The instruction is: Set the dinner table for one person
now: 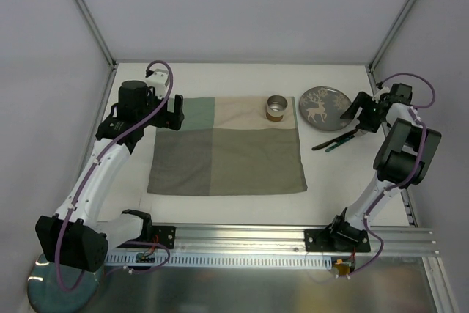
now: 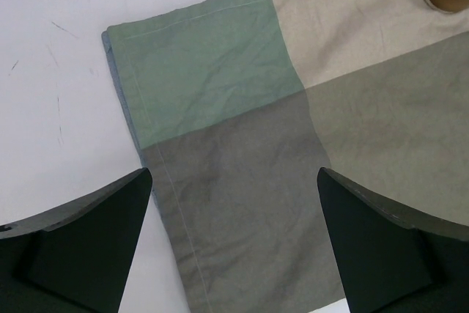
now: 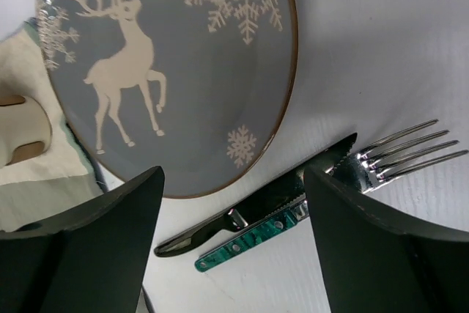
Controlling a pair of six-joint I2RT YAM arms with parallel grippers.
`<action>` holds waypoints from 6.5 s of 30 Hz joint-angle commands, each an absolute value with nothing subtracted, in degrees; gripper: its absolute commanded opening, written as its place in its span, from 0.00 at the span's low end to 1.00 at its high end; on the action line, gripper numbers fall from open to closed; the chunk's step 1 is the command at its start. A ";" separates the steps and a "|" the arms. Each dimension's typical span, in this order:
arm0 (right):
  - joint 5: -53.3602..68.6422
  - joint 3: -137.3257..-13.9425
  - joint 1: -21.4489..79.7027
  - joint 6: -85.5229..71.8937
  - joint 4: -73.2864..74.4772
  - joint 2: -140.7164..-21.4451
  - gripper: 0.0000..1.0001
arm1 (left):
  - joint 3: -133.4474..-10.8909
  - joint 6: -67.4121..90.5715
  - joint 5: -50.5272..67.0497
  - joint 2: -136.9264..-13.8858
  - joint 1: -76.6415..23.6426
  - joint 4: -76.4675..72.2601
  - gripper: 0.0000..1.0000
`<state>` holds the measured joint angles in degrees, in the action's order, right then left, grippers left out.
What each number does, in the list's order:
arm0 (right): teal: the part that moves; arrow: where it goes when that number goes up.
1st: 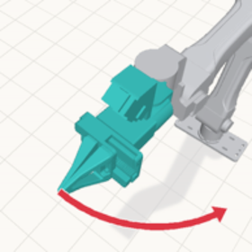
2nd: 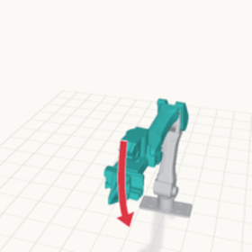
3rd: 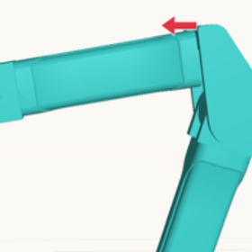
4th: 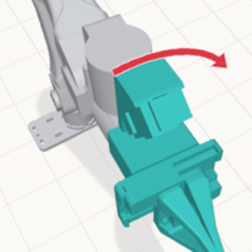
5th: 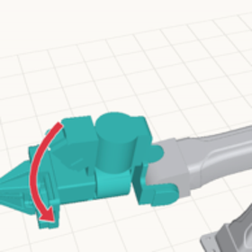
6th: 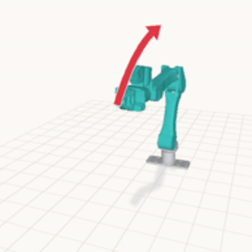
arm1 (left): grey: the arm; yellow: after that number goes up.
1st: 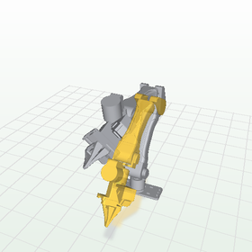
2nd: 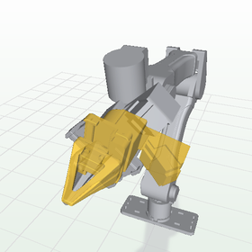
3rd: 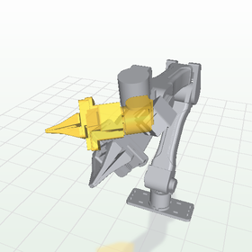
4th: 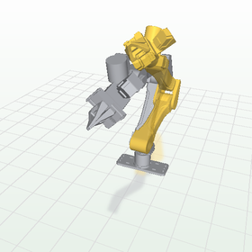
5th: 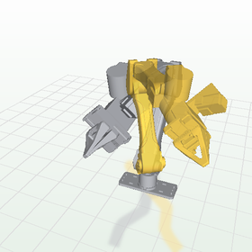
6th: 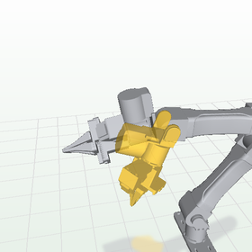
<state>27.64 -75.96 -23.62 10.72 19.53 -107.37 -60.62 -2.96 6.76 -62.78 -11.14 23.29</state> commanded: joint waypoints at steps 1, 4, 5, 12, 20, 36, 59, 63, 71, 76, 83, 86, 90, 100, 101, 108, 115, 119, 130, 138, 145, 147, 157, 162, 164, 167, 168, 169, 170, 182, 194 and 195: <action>29.80 -77.61 -23.20 13.62 17.94 -107.49 0.82 | -63.81 -5.54 8.17 -63.80 -10.46 22.06 0.99; 30.40 -77.34 -22.94 14.76 16.00 -107.75 0.83 | -63.72 -5.80 9.66 -65.21 -10.37 21.97 0.99; 30.06 -77.34 -22.68 15.72 15.65 -107.84 0.87 | -63.81 -5.80 9.75 -65.82 -10.37 22.06 0.99; 28.65 -79.27 -22.41 17.40 14.24 -109.07 0.89 | -64.07 -6.50 10.11 -66.62 -10.11 22.06 0.99; 37.79 -80.16 -25.22 8.37 9.07 -113.73 0.89 | -62.75 -6.68 10.90 -66.53 -9.14 22.24 0.99; 36.20 -71.90 -26.72 -14.58 -10.88 -113.28 0.89 | -63.72 -6.59 13.71 -67.85 -7.21 23.73 0.99; 31.73 -68.64 -27.42 -16.26 -8.09 -106.09 0.89 | -66.01 -6.68 16.17 -71.54 -6.33 25.05 0.99; 32.43 -69.34 -27.33 -14.68 -4.58 -104.15 0.89 | -65.92 -6.59 17.40 -71.28 -6.33 24.87 0.99; 32.61 -61.55 -26.98 -13.89 -3.77 -102.39 0.89 | -65.48 -7.12 18.11 -70.75 -6.33 24.61 0.99; 33.22 -56.70 -26.81 -14.59 -6.06 -102.13 0.89 | -66.44 -7.65 18.54 -71.54 -6.33 24.43 0.99; 32.52 -54.23 -26.72 -14.94 -8.88 -102.30 0.89 | -67.50 -7.73 19.42 -72.60 -6.33 24.43 0.99; 32.70 -54.40 -26.54 -14.94 -9.14 -103.18 0.89 | -67.33 -7.65 19.51 -72.77 -6.33 24.43 0.99; 33.40 -54.93 -26.28 -16.08 -10.54 -105.29 0.88 | -67.32 -7.65 19.34 -73.12 -6.33 24.26 0.99; 33.92 -57.56 -23.21 -19.16 -13.09 -109.24 0.88 | -66.97 -7.30 19.51 -74.62 -5.98 23.29 0.99; 34.19 -57.92 -22.94 -19.33 -13.27 -109.51 0.88 | -66.80 -7.29 19.69 -74.79 -5.89 23.20 0.99; 34.01 -60.03 -21.45 -20.39 -13.53 -111.71 0.75 | -66.36 -7.38 20.30 -76.02 -5.71 22.41 0.99; 34.72 -60.64 -21.36 -21.71 -14.59 -112.94 0.32 | -66.27 -7.38 20.65 -76.38 -5.54 22.24 0.99; 34.98 -60.73 -21.36 -21.53 -14.50 -113.03 0.31 | -65.83 -7.29 21.01 -76.38 -5.45 22.06 0.99; 36.03 -61.79 -21.45 -21.27 -14.59 -113.82 0.00 | -64.34 -7.21 21.45 -76.29 -5.10 21.10 0.99; 37.18 -62.05 -21.62 -20.39 -15.73 -113.82 0.00 | -63.72 -6.94 21.88 -76.64 -5.10 20.13 0.99; 37.88 -61.79 -21.71 -18.11 -16.00 -113.03 0.00 | -63.37 -7.03 21.71 -77.34 -5.10 19.08 0.99; 38.31 -61.96 -21.71 -17.84 -15.91 -112.68 0.00 | -63.28 -7.03 21.80 -77.43 -5.10 18.81 0.99; 38.76 -62.58 -21.88 -16.70 -15.38 -108.55 0.00 | -63.28 -6.86 22.06 -76.99 -5.10 18.28 0.99; 36.91 -62.93 -21.88 -15.83 -14.24 -106.00 0.00 | -62.93 -6.68 22.15 -76.64 -5.10 18.19 0.99; 37.09 -63.89 -21.88 -15.47 -13.37 -105.39 0.00 | -62.84 -6.68 22.15 -76.47 -5.10 18.11 0.99; 36.83 -65.21 -22.06 -15.29 -12.83 -105.56 0.00 | -62.84 -6.50 22.32 -76.38 -5.10 18.02 0.99; 36.83 -65.65 -22.06 -15.21 -12.14 -105.73 0.00 | -62.75 -6.50 22.41 -76.38 -5.10 18.02 0.99; 36.91 -66.18 -22.23 -15.38 -12.13 -105.91 0.00 | -62.75 -6.42 22.41 -76.38 -5.10 17.93 0.99; 37.00 -66.53 -22.41 -15.64 -12.22 -106.00 0.00 | -62.67 -6.42 22.41 -76.38 -5.10 18.02 0.99; 38.32 -70.57 -23.29 -16.70 -11.87 -106.08 0.00 | -62.23 -6.07 22.76 -76.99 -5.10 17.49 0.99; 39.81 -71.45 -23.73 -18.81 -13.45 -104.59 0.00 | -61.70 -6.06 22.50 -77.26 -5.19 16.79 0.99; 39.81 -71.63 -23.73 -18.98 -13.45 -104.42 0.00 | -61.61 -6.06 22.41 -77.34 -5.19 16.70 0.99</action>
<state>34.96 -67.07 -23.22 -16.45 -7.18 -109.43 -61.95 -6.66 20.99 -77.36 -5.52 18.24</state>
